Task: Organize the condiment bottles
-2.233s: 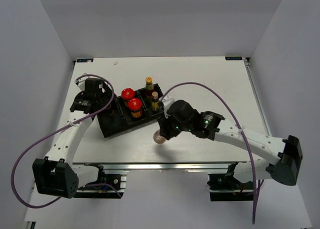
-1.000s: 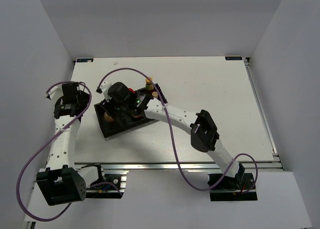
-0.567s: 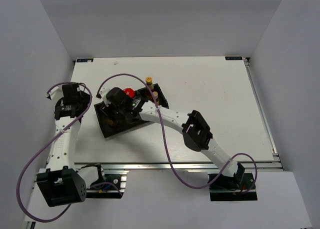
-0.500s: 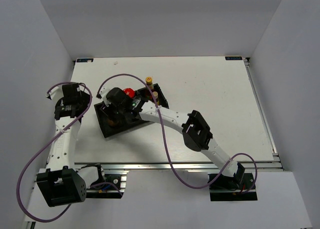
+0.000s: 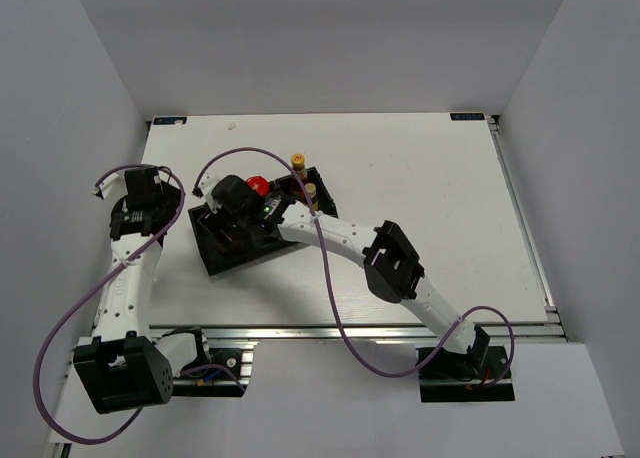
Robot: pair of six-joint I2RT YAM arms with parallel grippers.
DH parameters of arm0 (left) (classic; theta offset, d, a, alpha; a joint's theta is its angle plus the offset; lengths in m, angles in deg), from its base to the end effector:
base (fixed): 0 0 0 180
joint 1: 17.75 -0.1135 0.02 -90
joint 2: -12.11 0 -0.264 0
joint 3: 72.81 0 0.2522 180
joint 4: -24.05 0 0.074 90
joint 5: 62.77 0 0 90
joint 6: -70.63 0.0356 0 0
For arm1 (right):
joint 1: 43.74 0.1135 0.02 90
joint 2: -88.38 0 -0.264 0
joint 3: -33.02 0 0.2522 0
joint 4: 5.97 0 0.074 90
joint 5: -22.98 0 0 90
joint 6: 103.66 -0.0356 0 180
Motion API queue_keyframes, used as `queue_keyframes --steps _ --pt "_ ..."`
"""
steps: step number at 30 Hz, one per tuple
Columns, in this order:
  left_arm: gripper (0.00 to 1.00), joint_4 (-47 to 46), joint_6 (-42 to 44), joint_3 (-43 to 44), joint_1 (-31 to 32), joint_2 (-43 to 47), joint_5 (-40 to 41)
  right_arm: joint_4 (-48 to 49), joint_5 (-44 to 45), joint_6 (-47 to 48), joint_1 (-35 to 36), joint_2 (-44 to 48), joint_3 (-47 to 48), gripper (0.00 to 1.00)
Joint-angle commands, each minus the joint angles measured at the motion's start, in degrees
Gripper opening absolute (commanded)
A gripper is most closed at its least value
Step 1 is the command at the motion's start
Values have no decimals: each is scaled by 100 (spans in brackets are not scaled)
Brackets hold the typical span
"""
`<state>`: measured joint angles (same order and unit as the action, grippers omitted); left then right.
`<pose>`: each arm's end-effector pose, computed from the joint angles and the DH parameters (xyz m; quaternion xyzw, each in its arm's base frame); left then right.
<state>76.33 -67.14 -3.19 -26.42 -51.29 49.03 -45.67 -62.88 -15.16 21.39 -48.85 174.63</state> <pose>0.2222 0.0473 0.2998 -0.4929 0.7690 0.0423 0.4049 0.2356 0.5021 0.2487 -0.4539 0.7631 0.2253 0.4012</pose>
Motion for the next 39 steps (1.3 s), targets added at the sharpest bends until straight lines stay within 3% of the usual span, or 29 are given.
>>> queue_keyframes --steps 1,14,21,24,29,35,38,39 --pt "98 -99 66 -31 -39 64 -53 211 8 -17 18 -41 267 73" --pt "98 -135 127 -22 -39 99 -115 484 -159 -26 27 205 188 89" --pt "98 -99 119 22 -30 91 -115 914 -361 -17 35 1162 -733 89" --pt "98 -56 119 39 -39 99 -89 1283 -248 -79 18 1978 -1594 90" --pt "98 -29 84 40 -30 187 -44 2178 534 -298 -140 4025 -3980 89" --pt "98 -64 119 -31 -39 266 -1 2146 623 -1466 -1553 6320 -6392 89" --pt "98 -178 119 -92 -39 372 -36 1593 1253 -2097 -2520 7348 -7439 89" --pt "98 -187 127 -101 -39 381 -44 1165 1847 -2205 -2827 7577 -7755 89"
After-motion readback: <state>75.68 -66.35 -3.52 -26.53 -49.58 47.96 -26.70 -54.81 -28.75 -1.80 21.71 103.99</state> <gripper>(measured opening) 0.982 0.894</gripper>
